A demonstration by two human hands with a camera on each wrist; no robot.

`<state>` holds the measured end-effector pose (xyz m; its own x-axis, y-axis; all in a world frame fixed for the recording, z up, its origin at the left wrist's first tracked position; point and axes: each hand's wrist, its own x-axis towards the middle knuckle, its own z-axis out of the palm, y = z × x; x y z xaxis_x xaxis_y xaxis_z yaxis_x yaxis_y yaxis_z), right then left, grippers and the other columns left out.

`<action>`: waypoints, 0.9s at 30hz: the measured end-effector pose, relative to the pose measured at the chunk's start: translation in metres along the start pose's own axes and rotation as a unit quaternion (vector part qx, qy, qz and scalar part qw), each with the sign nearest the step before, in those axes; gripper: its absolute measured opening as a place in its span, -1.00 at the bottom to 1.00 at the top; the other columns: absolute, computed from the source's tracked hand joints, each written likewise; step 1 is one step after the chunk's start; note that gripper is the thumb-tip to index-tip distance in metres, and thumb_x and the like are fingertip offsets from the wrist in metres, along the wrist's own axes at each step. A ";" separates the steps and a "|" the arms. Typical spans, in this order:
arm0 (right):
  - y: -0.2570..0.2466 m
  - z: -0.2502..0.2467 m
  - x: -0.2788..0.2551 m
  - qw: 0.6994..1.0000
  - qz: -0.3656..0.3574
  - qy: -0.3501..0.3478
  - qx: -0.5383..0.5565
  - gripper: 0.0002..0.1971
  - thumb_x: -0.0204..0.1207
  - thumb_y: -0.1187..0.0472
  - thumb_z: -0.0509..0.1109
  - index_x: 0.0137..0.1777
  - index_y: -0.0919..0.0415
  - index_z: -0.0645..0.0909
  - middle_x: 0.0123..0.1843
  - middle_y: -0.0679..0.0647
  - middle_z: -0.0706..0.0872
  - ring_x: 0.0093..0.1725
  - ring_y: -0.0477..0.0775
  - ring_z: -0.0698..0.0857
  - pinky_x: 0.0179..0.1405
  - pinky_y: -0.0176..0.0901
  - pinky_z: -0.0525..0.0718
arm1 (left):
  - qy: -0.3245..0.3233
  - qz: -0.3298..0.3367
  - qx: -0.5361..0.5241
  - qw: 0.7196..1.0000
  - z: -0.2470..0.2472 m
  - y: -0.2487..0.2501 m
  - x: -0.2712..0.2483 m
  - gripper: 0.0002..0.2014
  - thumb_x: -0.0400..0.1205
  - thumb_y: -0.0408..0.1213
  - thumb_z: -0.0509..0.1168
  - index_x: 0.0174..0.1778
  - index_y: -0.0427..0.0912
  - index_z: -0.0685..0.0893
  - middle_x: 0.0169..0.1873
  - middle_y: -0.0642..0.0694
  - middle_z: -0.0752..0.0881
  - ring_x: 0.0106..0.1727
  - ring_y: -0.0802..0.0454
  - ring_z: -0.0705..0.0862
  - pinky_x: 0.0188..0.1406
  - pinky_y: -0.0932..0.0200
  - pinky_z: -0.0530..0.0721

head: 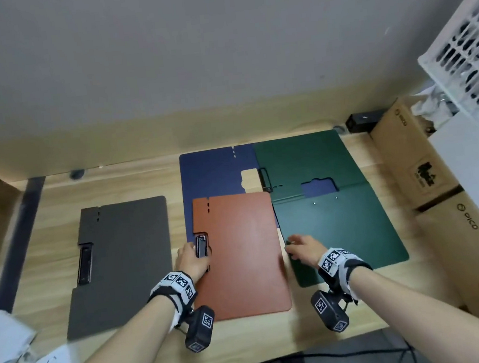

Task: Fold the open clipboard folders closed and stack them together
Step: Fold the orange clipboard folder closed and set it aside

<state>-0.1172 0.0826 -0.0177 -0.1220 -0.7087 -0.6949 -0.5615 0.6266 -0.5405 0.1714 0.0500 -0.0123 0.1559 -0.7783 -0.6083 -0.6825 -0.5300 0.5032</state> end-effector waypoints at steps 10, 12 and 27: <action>0.002 0.014 0.006 0.998 -0.030 -0.009 -0.060 -0.56 0.54 0.07 0.41 0.29 0.37 0.57 0.21 0.29 0.72 0.23 0.30 0.67 0.34 0.06 0.58 | 0.036 -0.046 -0.281 0.958 0.005 0.015 -0.027 -0.91 0.62 -0.44 0.32 -0.13 -0.20 0.69 -0.26 -0.14 0.73 -0.25 -0.09 0.68 -0.28 0.10 0.70; 0.003 0.019 0.006 0.998 -0.038 -0.022 -0.053 -0.48 0.57 0.05 0.41 0.41 0.36 0.50 0.34 0.27 0.66 0.33 0.27 0.62 0.41 0.02 0.52 | 0.079 -0.036 -0.280 0.956 0.005 0.021 -0.044 -0.79 0.68 -0.40 0.27 -0.23 -0.02 0.58 -0.33 0.03 0.63 -0.31 0.04 0.62 -0.25 0.13 0.65; -0.123 0.048 0.017 0.989 -0.144 0.010 0.019 -0.48 0.41 0.06 0.58 0.27 0.21 0.45 -0.03 0.05 0.61 0.13 0.29 0.71 0.22 0.30 0.68 | 0.162 0.045 -0.356 0.919 -0.114 -0.014 -0.015 -0.80 0.65 -0.47 0.29 0.08 -0.15 0.75 -0.23 0.00 0.76 -0.31 0.25 0.73 -0.27 0.30 0.70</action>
<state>-0.0110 0.0090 0.0137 0.0220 -0.8656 -0.5002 -0.5440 0.4094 -0.7324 0.2602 0.0304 0.0596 0.4053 -0.8279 -0.3877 -0.0807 -0.4549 0.8869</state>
